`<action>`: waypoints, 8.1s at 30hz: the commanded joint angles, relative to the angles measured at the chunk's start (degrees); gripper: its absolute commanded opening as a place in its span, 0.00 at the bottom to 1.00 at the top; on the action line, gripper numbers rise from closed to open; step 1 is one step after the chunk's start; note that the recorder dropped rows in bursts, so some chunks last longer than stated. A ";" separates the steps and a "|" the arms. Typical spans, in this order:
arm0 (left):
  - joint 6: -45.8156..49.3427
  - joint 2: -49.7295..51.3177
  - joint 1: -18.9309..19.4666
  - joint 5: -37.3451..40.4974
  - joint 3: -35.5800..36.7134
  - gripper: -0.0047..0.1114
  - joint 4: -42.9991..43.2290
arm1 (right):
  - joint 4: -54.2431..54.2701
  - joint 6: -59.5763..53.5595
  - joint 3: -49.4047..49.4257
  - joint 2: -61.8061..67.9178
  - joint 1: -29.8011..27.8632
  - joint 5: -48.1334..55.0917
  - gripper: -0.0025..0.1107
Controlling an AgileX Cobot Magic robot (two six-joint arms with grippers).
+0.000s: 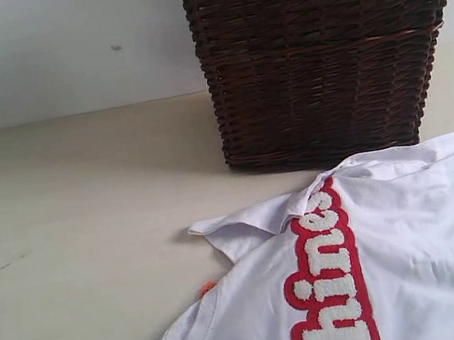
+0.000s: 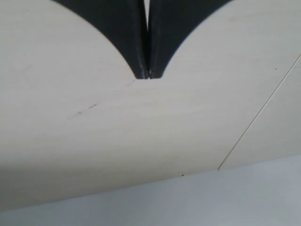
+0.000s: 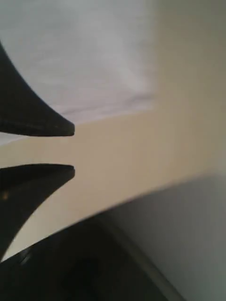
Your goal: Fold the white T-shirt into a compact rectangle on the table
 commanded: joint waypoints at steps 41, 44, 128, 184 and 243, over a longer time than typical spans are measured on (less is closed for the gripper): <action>-0.18 -0.37 -0.15 -0.36 -0.21 0.04 -0.46 | 13.27 18.95 20.49 -54.54 31.30 28.18 0.23; -0.18 -0.37 -0.15 -0.36 -0.21 0.04 -0.46 | 13.27 18.68 20.49 -54.54 31.30 27.94 0.23; 44.56 79.04 -13.96 1.72 -43.98 0.04 -21.63 | 14.80 2.59 20.49 -54.54 31.30 25.74 0.23; 106.67 125.27 -36.33 14.24 -73.53 0.41 -62.64 | 15.00 2.59 20.49 -54.54 31.30 25.85 0.23; 106.74 122.11 -38.56 7.46 -74.85 0.22 -67.44 | 15.37 2.59 20.49 -54.54 31.30 25.85 0.23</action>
